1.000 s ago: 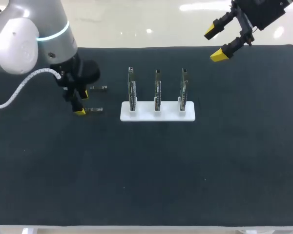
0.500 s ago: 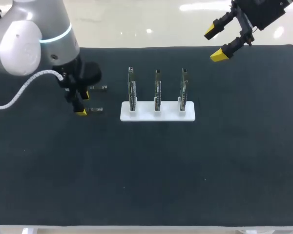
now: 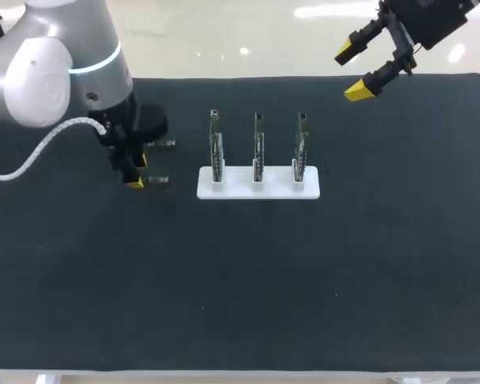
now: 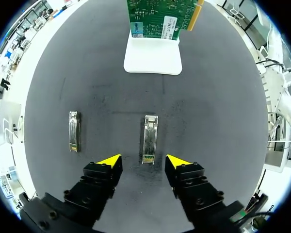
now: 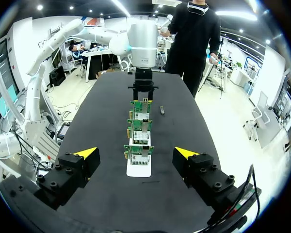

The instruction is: Pick up the optical module with the left hand, and insert it into the network port with the right hand.

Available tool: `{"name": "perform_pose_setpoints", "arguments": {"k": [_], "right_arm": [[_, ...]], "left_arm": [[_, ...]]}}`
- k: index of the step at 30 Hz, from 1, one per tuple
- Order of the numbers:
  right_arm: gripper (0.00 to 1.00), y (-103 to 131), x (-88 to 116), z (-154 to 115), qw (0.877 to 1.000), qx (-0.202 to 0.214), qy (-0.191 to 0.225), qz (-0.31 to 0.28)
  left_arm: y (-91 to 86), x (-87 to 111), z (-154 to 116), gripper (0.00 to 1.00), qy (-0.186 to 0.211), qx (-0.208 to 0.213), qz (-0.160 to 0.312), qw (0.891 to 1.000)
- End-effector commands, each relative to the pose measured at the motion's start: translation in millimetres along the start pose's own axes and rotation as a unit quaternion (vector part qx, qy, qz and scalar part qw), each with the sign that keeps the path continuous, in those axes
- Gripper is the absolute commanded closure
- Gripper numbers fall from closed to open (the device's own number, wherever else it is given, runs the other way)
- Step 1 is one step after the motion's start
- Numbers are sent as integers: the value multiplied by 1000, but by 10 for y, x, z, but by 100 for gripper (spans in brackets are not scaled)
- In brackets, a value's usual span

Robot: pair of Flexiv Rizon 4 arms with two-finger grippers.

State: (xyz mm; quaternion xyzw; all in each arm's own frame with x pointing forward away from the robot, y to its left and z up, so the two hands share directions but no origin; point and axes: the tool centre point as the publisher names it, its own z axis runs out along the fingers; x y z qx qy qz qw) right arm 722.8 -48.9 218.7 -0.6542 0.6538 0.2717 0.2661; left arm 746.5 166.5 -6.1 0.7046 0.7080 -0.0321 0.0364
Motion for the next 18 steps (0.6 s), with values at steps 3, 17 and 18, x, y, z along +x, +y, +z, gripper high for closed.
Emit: {"name": "perform_pose_setpoints", "arguments": {"k": [3, 17, 18], "right_arm": [[0, -6, -1, 4, 1000, 0, -1, 0], [0, -6, -1, 4, 1000, 0, -1, 0], [0, -6, -1, 4, 1000, 0, -1, 0]], "left_arm": [[10, 0, 13, 32, 0, -1, 2, 1000], [34, -17, 53, 45, 2, -5, 2, 1000], [36, -17, 55, 47, 2, -6, 2, 1000]]}}
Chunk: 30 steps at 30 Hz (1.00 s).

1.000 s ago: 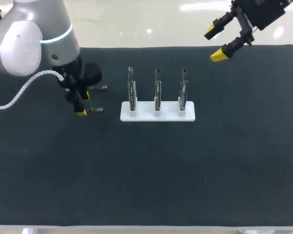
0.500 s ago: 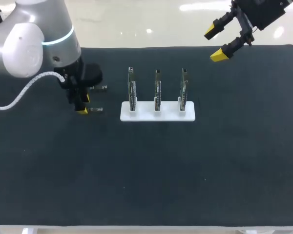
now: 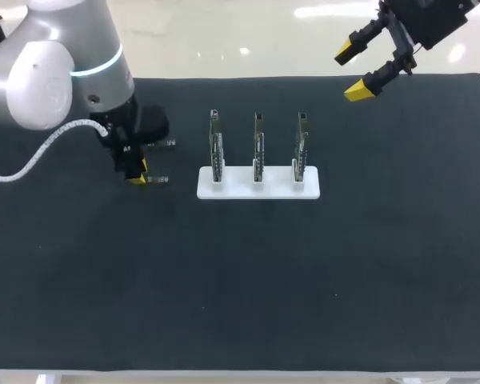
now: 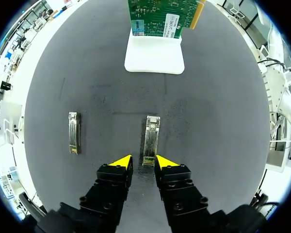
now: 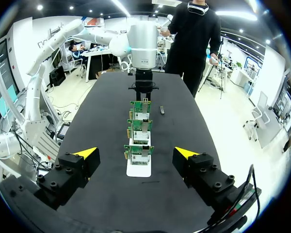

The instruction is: Pick up the optical module with the left hand, and insert it into the network port with the right hand.

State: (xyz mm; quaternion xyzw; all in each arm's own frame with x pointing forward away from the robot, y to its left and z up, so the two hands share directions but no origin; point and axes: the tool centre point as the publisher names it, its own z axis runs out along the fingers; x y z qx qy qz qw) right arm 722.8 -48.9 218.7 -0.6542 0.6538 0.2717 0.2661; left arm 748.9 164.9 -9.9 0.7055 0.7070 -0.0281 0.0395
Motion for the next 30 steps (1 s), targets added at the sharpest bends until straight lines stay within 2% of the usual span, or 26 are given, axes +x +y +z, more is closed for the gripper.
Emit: {"name": "perform_pose_setpoints", "arguments": {"k": [1, 19, 23, 24, 25, 30], "right_arm": [[0, -6, -1, 4, 1000, 0, -1, 0], [0, -6, -1, 4, 1000, 0, -1, 0], [0, -6, -1, 4, 1000, 0, -1, 0], [0, -6, -1, 4, 1000, 0, -1, 0], [0, -6, -1, 4, 1000, 0, -1, 0], [0, -6, -1, 4, 1000, 0, -1, 0]], "left_arm": [[13, -5, 19, 47, 2, -1, 0, 1000], [48, -57, 89, 52, 3, -7, 4, 1000], [68, -92, 98, 75, 4, -10, 8, 1000], [72, -96, 101, 85, 5, -11, 8, 1000], [75, -98, 102, 100, 5, -11, 9, 1000], [99, -96, 87, 100, 2, -12, 8, 1000]]}}
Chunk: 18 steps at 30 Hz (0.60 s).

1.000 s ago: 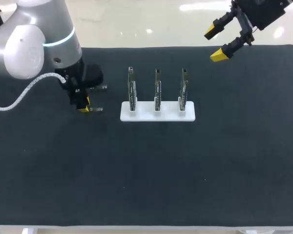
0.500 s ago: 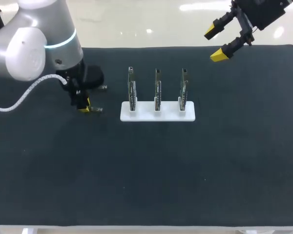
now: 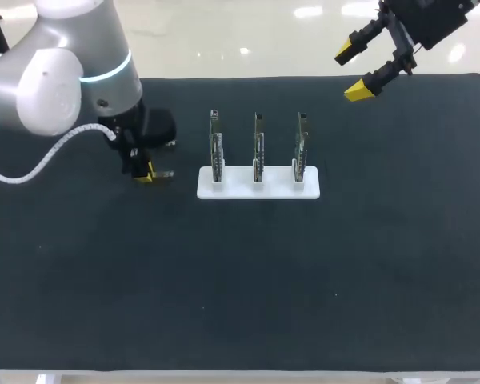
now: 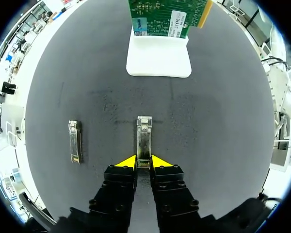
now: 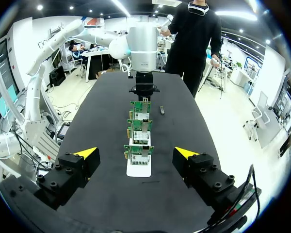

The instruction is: Pick up the optical module with the left hand, and insert it into the network port with the right hand.

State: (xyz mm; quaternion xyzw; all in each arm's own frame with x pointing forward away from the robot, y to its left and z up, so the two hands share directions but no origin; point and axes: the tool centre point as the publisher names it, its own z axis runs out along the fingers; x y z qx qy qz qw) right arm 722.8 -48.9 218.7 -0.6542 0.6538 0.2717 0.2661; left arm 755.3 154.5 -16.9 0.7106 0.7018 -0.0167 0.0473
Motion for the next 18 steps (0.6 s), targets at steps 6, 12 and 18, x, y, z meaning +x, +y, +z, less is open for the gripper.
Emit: {"name": "perform_pose_setpoints", "arguments": {"k": [6, 12, 18], "right_arm": [[0, -6, -1, 4, 1000, 0, -1, 0], [0, -6, -1, 4, 1000, 0, -1, 0], [0, -6, -1, 4, 1000, 0, -1, 0]], "left_arm": [[28, 44, -201, 100, -26, 10, -8, 1000], [-43, 78, -624, 100, -96, 14, -19, 995], [-143, 78, -1035, 100, -169, 10, -20, 985]]}}
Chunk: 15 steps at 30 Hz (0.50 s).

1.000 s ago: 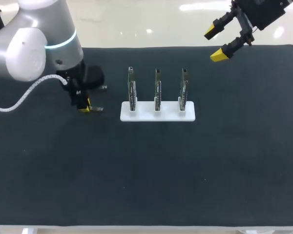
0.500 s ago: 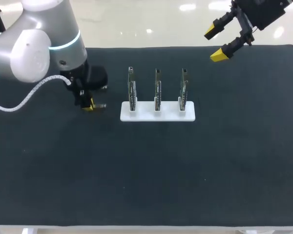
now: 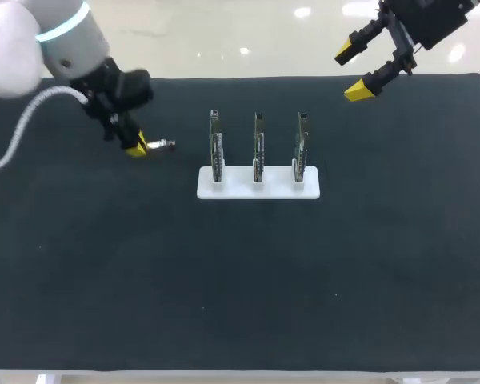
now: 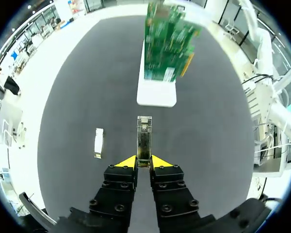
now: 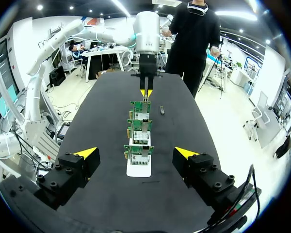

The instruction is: Pick up the optical module with the left hand, and insert it into the network port with the right hand.

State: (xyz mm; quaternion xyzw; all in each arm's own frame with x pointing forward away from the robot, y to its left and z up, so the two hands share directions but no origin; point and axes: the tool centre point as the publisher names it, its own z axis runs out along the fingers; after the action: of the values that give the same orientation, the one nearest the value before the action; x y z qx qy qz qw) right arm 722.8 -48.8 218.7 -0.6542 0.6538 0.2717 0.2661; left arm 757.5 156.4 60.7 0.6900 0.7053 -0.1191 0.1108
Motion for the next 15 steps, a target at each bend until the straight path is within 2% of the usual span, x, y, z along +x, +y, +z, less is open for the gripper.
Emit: {"name": "perform_pose_setpoints", "arguments": {"k": [1, 7, 15], "right_arm": [[0, -6, -1, 4, 1000, 0, -1, 0], [0, -6, -1, 4, 1000, 0, -1, 0], [0, -6, -1, 4, 1000, 0, -1, 0]], "left_arm": [[-227, 53, -344, 100, -68, -18, 6, 997], [-360, -71, -735, 100, -150, -19, 24, 988], [-524, -180, -1123, 100, -241, -12, 47, 969]]}}
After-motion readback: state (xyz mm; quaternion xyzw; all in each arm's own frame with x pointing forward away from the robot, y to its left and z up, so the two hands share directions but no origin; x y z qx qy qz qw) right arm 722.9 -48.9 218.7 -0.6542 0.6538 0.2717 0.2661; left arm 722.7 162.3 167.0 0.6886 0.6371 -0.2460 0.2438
